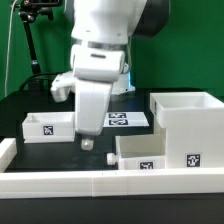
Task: Assemble drawer
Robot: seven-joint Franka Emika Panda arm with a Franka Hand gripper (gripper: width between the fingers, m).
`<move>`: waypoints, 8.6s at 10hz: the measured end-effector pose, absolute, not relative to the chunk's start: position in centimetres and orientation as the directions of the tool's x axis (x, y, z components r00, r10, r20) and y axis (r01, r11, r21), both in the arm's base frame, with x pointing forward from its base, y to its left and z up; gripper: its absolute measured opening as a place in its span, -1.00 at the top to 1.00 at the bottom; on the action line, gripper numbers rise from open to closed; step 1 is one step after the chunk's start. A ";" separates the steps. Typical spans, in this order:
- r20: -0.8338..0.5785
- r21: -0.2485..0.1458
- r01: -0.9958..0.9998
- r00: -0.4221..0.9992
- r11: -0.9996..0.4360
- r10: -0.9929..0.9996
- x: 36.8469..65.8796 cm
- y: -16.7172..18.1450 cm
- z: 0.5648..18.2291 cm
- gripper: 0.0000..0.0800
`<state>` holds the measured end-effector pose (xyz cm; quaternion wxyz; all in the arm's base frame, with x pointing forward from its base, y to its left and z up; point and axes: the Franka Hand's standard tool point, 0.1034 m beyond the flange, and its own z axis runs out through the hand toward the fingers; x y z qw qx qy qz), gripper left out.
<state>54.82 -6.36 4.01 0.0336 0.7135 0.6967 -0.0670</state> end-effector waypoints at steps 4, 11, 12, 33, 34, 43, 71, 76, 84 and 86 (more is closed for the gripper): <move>-0.108 -0.054 0.999 -0.007 0.001 0.994 54.4 -7.7 3.2 -0.62; 0.081 -0.064 0.980 -0.181 0.186 0.980 54.0 -10.5 2.3 -0.62; 0.079 -0.064 0.980 -0.181 0.187 0.980 54.0 -10.3 2.3 -0.62; 0.103 -0.092 0.996 0.007 0.003 0.995 56.1 1.4 2.8 -0.62; 0.107 -0.092 0.996 0.001 0.009 0.994 56.1 1.7 2.8 -0.62; 0.076 -0.097 0.994 0.060 -0.053 0.995 52.9 -2.6 4.5 -0.62; -0.005 -0.040 0.032 0.999 -0.999 0.032 41.8 -9.6 4.7 -0.62; -0.005 -0.041 0.042 0.999 -0.998 0.043 41.9 -9.4 4.6 -0.62; -0.019 -0.028 0.120 0.993 -0.992 0.120 35.7 -8.3 0.8 -0.62; -0.014 -0.022 0.131 0.991 -0.991 0.131 35.7 -8.8 0.6 -0.62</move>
Offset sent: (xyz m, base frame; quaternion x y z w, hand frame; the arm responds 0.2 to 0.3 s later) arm 0.0028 0.0142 -0.0109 0.0062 0.1297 0.0016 0.9915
